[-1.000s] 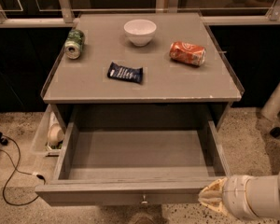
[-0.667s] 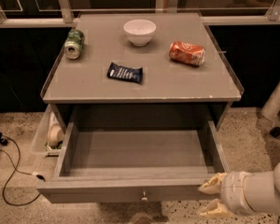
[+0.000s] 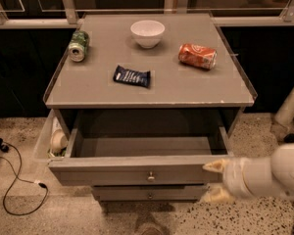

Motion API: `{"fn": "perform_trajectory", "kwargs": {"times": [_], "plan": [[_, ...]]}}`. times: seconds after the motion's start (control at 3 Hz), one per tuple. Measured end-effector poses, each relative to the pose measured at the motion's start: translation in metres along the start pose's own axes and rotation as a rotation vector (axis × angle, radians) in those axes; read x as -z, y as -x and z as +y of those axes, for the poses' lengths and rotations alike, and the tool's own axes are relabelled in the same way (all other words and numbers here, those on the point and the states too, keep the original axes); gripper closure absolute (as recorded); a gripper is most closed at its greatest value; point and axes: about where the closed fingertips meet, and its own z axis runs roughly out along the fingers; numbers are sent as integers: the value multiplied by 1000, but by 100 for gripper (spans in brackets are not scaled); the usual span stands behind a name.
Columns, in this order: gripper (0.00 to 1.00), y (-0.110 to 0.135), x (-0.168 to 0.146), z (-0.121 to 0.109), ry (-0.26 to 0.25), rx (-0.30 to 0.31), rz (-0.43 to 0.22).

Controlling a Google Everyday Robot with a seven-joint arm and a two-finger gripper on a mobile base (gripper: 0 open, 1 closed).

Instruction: Close top drawer

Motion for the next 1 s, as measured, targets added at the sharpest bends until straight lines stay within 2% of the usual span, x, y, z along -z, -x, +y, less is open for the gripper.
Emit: {"fn": "perform_trajectory", "kwargs": {"times": [0.33,0.67,1.0], "plan": [[61,1,-24,-78,-59,76,34],[84,-2,-33,-103,-73,90,49],[81,-2,-33,-103,-73,90,49]]}}
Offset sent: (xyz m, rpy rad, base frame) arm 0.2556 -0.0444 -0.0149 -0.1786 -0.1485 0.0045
